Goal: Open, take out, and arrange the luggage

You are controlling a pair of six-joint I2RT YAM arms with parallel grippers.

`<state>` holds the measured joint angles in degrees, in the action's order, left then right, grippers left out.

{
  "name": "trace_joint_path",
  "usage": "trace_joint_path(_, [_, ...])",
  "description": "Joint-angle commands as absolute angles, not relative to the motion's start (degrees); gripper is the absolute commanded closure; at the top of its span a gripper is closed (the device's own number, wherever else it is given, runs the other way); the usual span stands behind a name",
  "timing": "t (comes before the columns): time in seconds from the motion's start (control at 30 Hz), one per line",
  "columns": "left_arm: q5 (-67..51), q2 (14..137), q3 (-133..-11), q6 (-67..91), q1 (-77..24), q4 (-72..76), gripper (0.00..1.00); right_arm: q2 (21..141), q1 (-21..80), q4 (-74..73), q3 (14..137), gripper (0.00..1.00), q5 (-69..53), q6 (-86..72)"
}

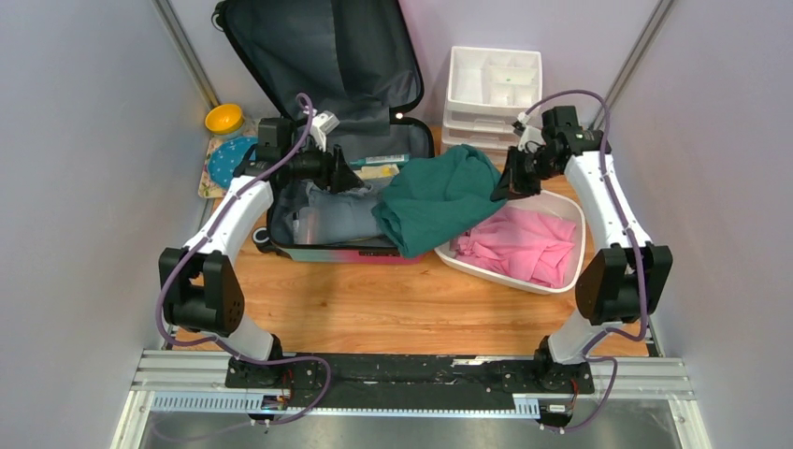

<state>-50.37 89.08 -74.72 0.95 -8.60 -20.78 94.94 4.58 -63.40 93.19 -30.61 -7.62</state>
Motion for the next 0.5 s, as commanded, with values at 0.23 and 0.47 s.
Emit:
trace_joint_path(0.23, [-50.54, 89.56, -74.26, 0.09, -10.28, -20.48, 0.32, 94.57, -11.42, -74.54, 95.63, 1.0, -24.36, 15.98])
trace_joint_path(0.47, [-50.62, 91.14, -75.14, 0.09, -10.63, -20.83, 0.32, 99.04, -15.47, -67.95, 90.27, 1.0, -17.76, 28.64])
